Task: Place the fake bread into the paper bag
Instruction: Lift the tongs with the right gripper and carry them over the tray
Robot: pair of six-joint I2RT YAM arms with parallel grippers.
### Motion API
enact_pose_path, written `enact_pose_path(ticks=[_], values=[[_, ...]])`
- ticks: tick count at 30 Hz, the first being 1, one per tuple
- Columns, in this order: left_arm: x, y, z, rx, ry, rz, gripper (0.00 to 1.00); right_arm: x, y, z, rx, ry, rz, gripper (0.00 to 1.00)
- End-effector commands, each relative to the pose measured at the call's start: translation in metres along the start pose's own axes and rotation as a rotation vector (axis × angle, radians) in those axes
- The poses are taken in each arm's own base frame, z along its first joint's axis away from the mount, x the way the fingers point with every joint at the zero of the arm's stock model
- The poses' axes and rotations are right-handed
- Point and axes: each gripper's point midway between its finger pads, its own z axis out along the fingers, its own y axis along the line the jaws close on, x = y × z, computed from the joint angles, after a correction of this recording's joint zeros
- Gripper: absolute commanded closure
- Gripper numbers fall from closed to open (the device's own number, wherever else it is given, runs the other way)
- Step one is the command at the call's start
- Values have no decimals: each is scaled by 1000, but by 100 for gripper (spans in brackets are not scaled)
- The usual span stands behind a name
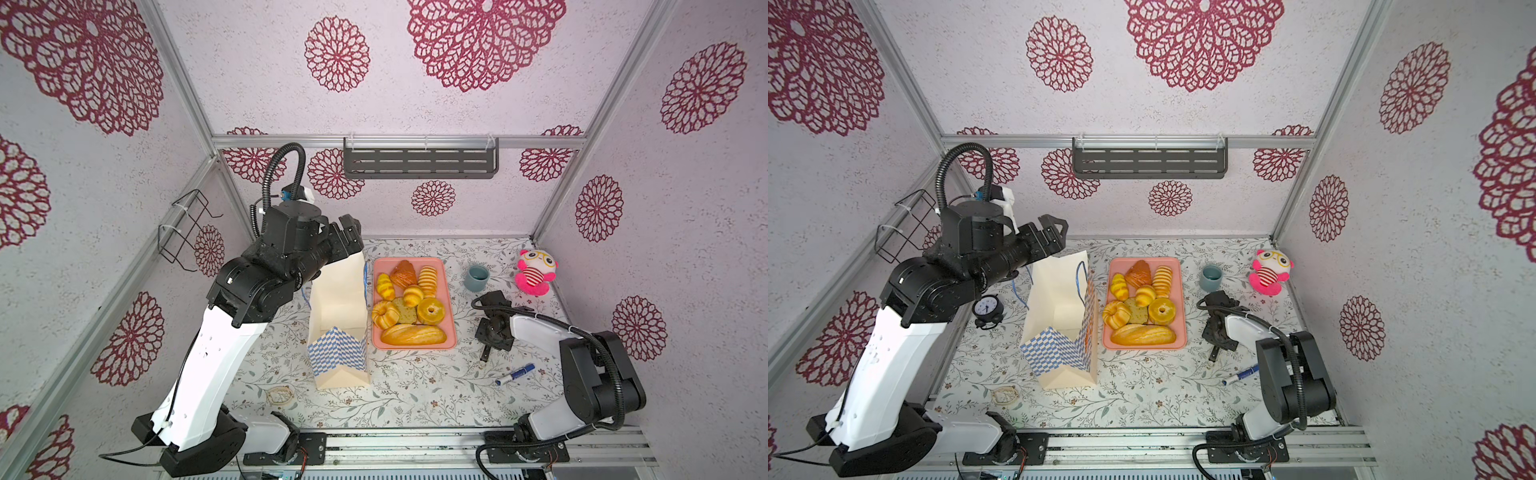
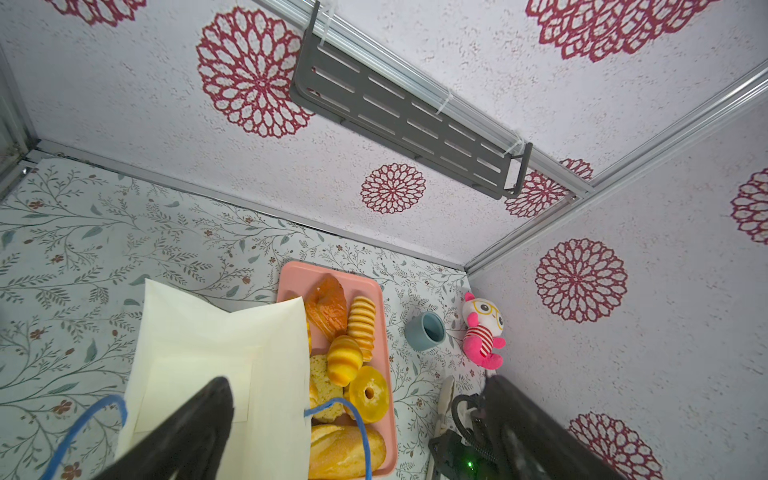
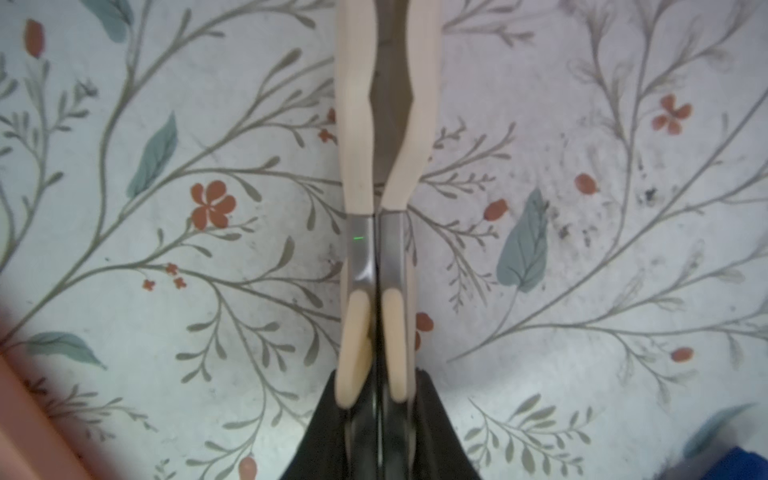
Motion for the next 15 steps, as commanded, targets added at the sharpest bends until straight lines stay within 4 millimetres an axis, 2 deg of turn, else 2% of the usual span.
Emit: enact_pose_path(ticks=[1,6,9,15], values=[[-5,12,-3,-27,-8,0,3,5,-14,-17,32,10,-28,92],[-16,24,-1,-46,-19,-9,3,-20,9,-63,-105,-61,-106,95],[-24,30,0,-61,-23,0,3,-29,16,-89,-146,-75,-144,95],[-37,53,-7,-160,-25,41,3,-29,39,-129,-259,-37,-234,95]])
